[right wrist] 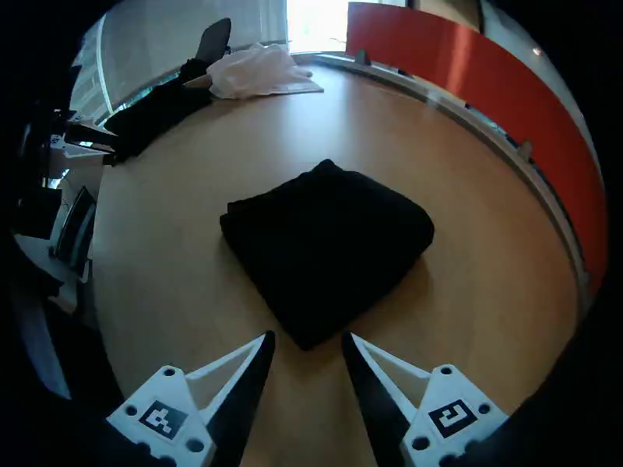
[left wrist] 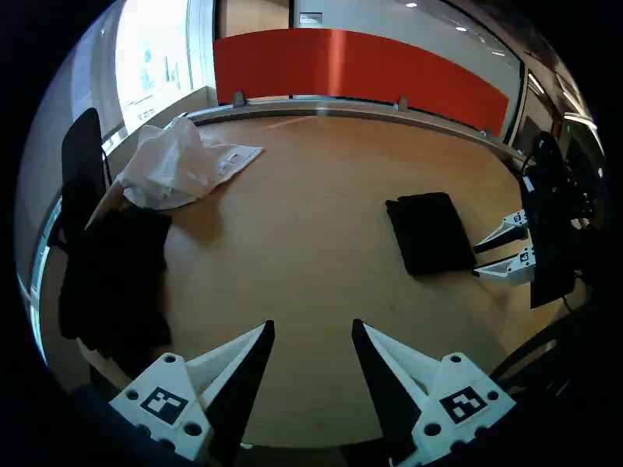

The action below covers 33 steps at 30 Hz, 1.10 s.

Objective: Fold towel

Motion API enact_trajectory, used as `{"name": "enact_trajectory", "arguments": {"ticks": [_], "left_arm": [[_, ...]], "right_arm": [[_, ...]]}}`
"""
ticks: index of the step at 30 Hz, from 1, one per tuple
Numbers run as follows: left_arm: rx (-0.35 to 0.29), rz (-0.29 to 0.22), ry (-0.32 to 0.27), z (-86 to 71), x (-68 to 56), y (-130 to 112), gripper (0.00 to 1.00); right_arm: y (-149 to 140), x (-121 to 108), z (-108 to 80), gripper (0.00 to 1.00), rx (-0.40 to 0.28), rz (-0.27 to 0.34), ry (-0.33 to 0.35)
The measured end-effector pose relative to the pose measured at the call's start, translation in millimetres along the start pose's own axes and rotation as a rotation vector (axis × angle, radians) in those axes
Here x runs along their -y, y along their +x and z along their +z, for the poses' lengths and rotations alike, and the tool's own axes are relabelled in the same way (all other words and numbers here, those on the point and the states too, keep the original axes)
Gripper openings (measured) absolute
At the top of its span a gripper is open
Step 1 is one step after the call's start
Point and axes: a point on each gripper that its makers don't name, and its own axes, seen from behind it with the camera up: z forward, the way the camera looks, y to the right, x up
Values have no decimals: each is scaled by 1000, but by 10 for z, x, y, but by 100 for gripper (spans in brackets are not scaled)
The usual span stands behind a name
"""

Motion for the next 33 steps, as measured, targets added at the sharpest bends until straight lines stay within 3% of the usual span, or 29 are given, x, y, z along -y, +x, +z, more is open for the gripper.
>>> {"name": "enact_trajectory", "arguments": {"ticks": [5, 15, 19, 33], "left_arm": [[0, 2, -1, 8, 0, 1, 73], [-2, 4, 1, 32, 5, 9, 73], [-1, 2, 1, 44, 4, 5, 73], [1, 2, -3, 120, 3, -24, 73]], "right_arm": [[-43, 1, 30, 44, 10, 14, -2], [-69, -13, 40, 23, 6, 40, -8], [-76, -17, 28, 8, 4, 42, -4], [131, -106, -91, 4, -43, 19, -21]]}}
